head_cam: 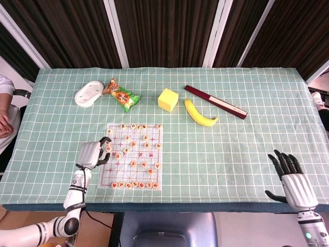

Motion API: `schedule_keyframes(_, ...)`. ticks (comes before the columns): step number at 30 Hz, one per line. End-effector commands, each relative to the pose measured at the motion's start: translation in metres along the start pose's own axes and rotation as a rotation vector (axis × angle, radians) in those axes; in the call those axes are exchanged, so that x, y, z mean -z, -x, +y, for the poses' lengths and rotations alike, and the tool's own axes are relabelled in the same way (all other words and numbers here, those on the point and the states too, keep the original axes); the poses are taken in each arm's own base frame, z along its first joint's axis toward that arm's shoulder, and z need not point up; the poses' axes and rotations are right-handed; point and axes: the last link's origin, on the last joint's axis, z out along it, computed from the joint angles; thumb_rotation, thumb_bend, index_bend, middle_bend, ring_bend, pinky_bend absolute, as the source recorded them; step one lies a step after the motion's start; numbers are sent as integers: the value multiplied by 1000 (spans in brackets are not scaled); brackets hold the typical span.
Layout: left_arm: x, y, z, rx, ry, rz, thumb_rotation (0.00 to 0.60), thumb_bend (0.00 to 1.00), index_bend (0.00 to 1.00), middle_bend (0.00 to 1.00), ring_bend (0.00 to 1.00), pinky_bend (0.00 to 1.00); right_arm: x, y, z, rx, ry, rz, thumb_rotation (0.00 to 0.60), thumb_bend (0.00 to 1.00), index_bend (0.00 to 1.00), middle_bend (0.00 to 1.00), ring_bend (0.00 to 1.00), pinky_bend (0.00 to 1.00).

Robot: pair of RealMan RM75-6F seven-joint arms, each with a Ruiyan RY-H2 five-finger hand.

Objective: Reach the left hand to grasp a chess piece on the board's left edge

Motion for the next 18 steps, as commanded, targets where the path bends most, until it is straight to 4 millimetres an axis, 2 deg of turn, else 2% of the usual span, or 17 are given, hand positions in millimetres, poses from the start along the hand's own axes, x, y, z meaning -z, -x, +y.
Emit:
schedule_keyframes(1,69,-39,-29,-53,79,104,600,360,178,563,608,775,1,0,-1,3,0,2,600,208,0,0,0,0)
schedule_keyframes(4,109,-47,-59,-60,76,117,600,364,55,259,253,475,2,2,-2,13,-5,-3,600,208,0,0,0,0)
schedule_keyframes(5,121,-47,-68,-56,70,98,600,367,25,186,170,394,2,2,-3,14,-6,-3,600,208,0,0,0,0)
schedule_keyframes(7,146,-46,-88,-44,53,38,600,370,1,101,72,278,1,3,-4,21,-7,-1,600,208,0,0,0,0)
schedule_keyframes(11,172,-45,-109,-93,30,-77,600,375,0,30,2,148,1,4,-6,27,-8,3,600,208,0,0,0,0)
schedule_keyframes(18,169,-51,-112,-113,21,-48,600,373,0,0,0,121,4,3,-7,28,-14,9,600,208,0,0,0,0)
